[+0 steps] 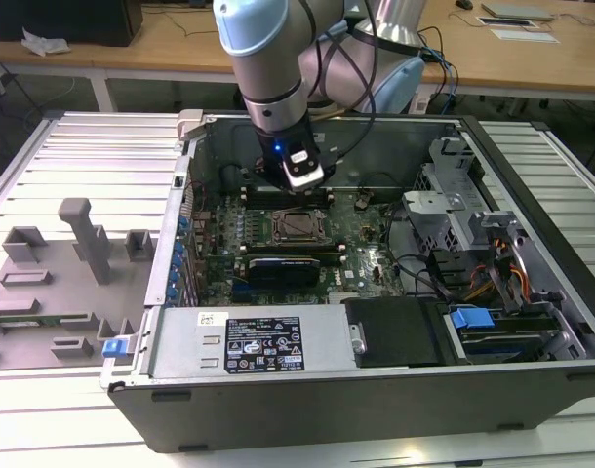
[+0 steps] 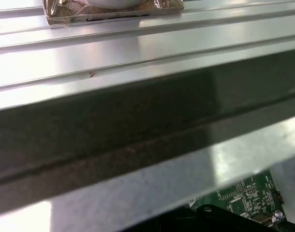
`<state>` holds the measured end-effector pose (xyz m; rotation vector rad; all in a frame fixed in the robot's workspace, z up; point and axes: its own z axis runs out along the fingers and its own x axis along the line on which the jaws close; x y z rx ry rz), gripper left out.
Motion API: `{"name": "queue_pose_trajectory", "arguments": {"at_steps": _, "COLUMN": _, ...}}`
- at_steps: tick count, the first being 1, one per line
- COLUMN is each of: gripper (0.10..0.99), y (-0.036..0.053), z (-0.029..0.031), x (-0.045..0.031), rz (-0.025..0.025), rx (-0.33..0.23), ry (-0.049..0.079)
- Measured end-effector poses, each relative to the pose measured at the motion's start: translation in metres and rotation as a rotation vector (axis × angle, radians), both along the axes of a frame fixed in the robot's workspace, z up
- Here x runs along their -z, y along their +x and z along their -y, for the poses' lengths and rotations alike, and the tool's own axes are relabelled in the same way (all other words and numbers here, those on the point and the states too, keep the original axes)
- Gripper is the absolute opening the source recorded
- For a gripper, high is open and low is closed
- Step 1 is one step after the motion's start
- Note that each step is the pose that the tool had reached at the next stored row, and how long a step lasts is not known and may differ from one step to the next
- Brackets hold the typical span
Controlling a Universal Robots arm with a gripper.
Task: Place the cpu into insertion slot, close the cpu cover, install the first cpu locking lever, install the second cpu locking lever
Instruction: 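Install the first cpu locking lever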
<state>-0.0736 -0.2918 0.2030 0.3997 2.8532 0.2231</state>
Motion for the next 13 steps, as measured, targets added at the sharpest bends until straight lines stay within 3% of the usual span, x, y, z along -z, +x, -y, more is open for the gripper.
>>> {"name": "queue_pose_trajectory", "arguments": {"at_steps": 13, "gripper": 0.106, "y": 0.0, "z": -0.0047, "x": 0.0033, "rz": 0.0001, "rx": 0.028, "ry": -0.011}}
